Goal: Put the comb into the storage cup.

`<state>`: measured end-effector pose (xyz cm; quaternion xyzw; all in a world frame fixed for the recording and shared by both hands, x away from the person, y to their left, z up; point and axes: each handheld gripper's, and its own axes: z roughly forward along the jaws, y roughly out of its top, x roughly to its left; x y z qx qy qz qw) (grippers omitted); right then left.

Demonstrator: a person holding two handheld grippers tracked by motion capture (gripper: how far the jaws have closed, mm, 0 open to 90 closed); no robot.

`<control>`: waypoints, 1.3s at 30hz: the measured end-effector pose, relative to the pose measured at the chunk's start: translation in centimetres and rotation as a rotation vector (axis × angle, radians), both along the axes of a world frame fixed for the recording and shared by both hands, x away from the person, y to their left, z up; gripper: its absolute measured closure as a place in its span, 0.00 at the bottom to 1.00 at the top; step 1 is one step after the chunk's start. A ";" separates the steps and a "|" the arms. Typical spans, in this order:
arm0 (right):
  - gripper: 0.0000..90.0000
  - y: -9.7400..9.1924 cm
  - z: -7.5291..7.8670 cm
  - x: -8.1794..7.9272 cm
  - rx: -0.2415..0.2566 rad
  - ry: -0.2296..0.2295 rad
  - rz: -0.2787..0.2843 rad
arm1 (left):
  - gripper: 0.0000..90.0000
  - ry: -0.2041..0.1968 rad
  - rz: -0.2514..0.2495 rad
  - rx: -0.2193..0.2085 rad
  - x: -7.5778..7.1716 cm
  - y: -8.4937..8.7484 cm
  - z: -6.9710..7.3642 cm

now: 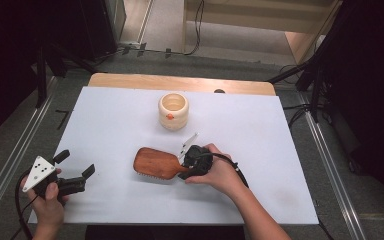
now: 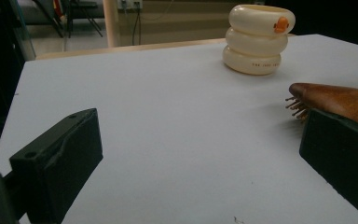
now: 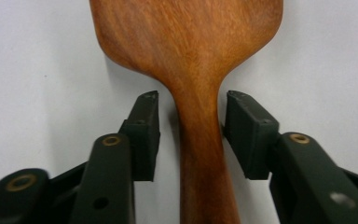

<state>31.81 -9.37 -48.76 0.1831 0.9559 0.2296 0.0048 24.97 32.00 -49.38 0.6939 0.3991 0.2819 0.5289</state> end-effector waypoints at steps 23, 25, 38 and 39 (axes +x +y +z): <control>0.78 -0.6 -0.9 -1.9 0.101 -0.106 -0.064 | 0.00 0.002 0.000 0.002 0.0 0.0 0.0; 0.78 -0.7 -1.0 -1.9 0.121 -0.107 -0.069 | 0.00 0.002 0.000 0.000 0.0 0.0 0.0; 0.77 -1.9 -0.8 -2.3 0.195 -0.128 -0.121 | 0.00 0.003 0.002 0.002 0.0 0.0 0.0; 0.77 -2.0 -0.8 -2.3 0.202 -0.134 -0.119 | 0.00 0.003 0.002 0.003 0.0 0.0 0.0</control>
